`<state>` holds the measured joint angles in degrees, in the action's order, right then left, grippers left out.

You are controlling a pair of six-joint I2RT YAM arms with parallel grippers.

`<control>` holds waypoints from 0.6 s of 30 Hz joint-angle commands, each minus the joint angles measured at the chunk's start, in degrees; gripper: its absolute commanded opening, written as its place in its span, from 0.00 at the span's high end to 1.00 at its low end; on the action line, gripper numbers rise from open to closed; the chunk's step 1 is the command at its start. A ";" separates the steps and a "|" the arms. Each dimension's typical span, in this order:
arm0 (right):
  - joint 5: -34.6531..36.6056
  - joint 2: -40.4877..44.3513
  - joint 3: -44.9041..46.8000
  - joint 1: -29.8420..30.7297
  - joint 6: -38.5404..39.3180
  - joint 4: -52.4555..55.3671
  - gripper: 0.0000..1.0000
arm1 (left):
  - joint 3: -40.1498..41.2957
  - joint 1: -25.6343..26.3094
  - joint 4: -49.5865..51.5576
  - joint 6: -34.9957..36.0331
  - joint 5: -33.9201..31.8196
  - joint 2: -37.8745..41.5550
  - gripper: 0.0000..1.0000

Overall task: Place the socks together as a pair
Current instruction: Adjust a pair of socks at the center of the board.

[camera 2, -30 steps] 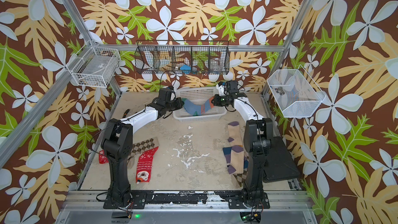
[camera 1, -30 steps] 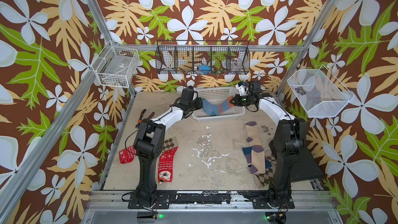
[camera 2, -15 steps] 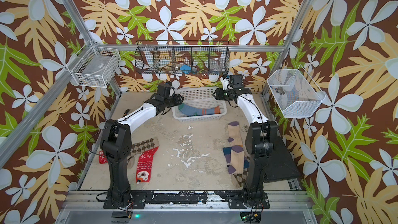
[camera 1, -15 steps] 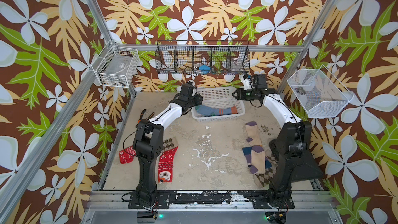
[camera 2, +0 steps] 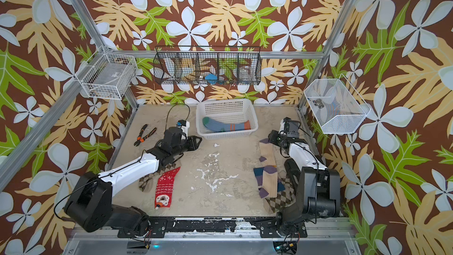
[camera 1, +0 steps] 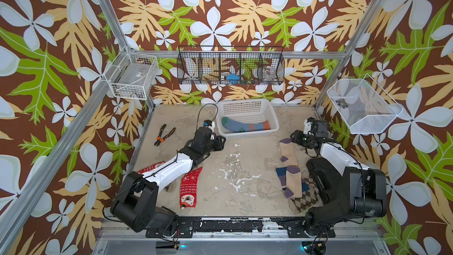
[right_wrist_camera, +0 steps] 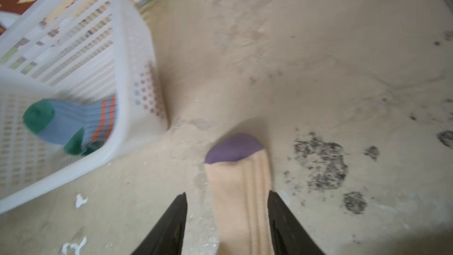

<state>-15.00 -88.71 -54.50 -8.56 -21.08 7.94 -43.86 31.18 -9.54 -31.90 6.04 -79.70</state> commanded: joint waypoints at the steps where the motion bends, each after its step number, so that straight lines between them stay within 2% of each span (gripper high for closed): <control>1: -3.70 -4.67 -2.44 -0.73 -0.73 -2.83 0.43 | 5.24 4.45 -9.93 -3.21 -1.24 2.70 0.59; 4: -5.98 -10.32 -3.99 -0.27 -0.15 -2.15 0.41 | 8.85 6.51 -11.70 -4.31 -0.78 3.58 0.58; 9: -4.13 -15.34 -5.74 0.32 1.03 -1.07 0.41 | 12.23 6.63 -11.61 -4.29 -1.17 5.76 0.59; 12: -2.43 -17.29 -7.34 0.89 1.99 0.48 0.44 | 12.99 6.61 -10.86 -3.94 -2.08 7.49 0.58; 15: -2.74 -19.41 -8.42 1.55 2.35 1.15 0.55 | 13.26 6.61 -10.43 -3.87 -2.39 8.11 0.58; 18: -3.10 -20.56 -9.00 2.50 2.53 1.58 0.75 | 13.35 6.61 -9.73 -3.66 -2.70 8.55 0.58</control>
<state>-18.06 -108.66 -63.16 -6.68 -19.18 7.68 -30.61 37.74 -18.85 -35.94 4.29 -71.64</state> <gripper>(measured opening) 0.282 0.417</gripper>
